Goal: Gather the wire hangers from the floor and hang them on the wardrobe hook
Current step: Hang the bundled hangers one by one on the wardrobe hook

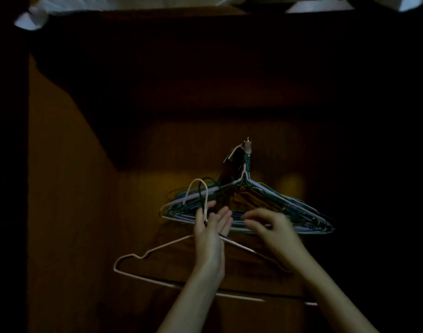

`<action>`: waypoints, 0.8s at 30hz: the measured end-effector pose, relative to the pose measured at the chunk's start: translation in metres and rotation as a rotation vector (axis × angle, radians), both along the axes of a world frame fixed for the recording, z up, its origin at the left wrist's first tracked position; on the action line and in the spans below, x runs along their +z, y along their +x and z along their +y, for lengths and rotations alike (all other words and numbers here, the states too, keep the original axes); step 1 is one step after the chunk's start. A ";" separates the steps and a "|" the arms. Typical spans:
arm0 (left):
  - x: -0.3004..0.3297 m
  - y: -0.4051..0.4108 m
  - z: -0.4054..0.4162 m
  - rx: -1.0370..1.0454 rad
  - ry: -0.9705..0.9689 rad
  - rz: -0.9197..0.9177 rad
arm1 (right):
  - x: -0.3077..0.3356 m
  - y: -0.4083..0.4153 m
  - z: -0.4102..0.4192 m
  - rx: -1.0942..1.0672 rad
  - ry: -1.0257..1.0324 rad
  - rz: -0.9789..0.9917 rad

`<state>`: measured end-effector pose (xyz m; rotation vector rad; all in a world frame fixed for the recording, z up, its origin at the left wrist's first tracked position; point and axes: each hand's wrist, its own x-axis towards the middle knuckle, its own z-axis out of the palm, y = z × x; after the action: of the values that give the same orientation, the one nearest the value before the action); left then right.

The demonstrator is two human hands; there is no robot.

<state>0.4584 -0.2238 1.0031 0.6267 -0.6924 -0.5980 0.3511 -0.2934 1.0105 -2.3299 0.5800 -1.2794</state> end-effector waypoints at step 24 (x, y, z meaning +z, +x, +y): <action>-0.029 -0.016 0.036 -0.069 0.077 -0.031 | -0.029 -0.029 0.003 -0.010 0.152 0.005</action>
<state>0.4428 -0.1882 0.9742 0.6872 -0.7250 -0.6824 0.3217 -0.2905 0.9812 -2.2093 0.6673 -1.1906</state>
